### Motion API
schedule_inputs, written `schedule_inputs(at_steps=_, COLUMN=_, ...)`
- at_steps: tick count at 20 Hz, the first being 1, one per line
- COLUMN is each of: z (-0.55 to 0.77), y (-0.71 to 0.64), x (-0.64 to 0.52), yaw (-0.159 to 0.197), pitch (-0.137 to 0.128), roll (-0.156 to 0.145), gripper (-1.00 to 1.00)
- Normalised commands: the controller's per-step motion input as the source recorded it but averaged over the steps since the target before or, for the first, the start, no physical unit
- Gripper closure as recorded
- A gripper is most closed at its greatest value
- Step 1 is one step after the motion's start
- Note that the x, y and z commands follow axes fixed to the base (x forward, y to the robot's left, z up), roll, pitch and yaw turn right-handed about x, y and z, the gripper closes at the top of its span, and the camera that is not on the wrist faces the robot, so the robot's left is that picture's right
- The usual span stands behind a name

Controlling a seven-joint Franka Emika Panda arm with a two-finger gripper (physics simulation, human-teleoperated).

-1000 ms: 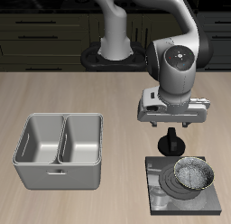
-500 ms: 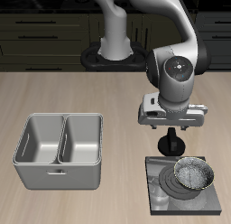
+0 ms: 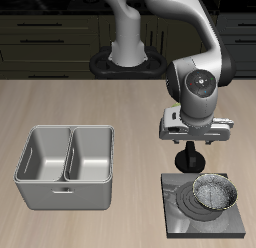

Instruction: Place the black bowl on the flat stove and turn on the flat stove

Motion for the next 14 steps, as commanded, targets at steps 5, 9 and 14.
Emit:
schedule_inputs(at_steps=5, z=-0.19, y=-0.05, x=-0.1, yaw=0.007, pitch=0.026, roll=-0.011, gripper=-1.0)
schedule_inputs(at_steps=9, z=-0.23, y=-0.04, x=-0.12, yaw=0.014, pitch=0.024, roll=0.005, gripper=-1.0)
schedule_inputs(at_steps=14, z=-0.2, y=-0.03, x=-0.1, yaw=0.014, pitch=0.018, roll=-0.005, gripper=-1.0)
